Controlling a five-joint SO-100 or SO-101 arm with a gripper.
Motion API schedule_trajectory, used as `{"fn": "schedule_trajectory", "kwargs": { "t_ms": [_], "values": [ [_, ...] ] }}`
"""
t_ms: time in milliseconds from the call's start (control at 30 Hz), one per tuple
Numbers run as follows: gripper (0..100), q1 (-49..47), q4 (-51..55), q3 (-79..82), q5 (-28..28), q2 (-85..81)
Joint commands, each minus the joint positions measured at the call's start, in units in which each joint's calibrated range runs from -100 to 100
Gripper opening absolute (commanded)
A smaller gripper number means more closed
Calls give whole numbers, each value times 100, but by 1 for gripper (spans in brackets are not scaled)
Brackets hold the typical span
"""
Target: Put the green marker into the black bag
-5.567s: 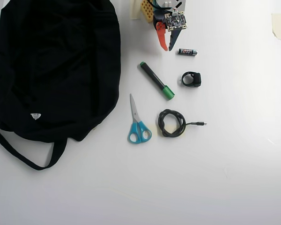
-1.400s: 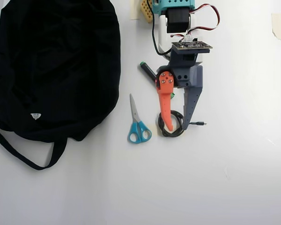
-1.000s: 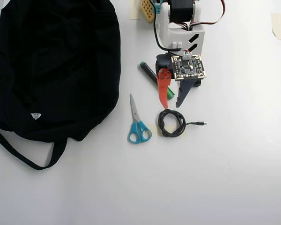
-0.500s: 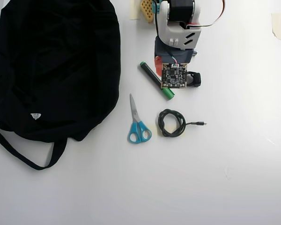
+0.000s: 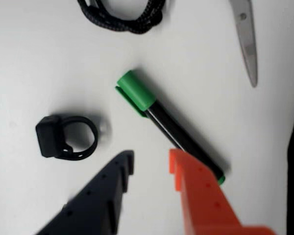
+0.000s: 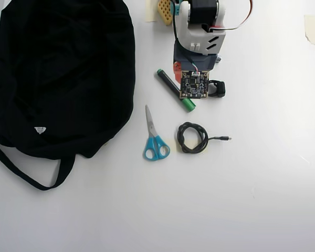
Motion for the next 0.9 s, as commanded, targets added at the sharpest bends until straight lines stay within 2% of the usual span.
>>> {"fn": "schedule_trajectory", "kwargs": {
  "t_ms": [0,867],
  "values": [
    [9,-51,48,-168,23,-178],
    [9,-410,48,-150,44,-178]
  ]
}}
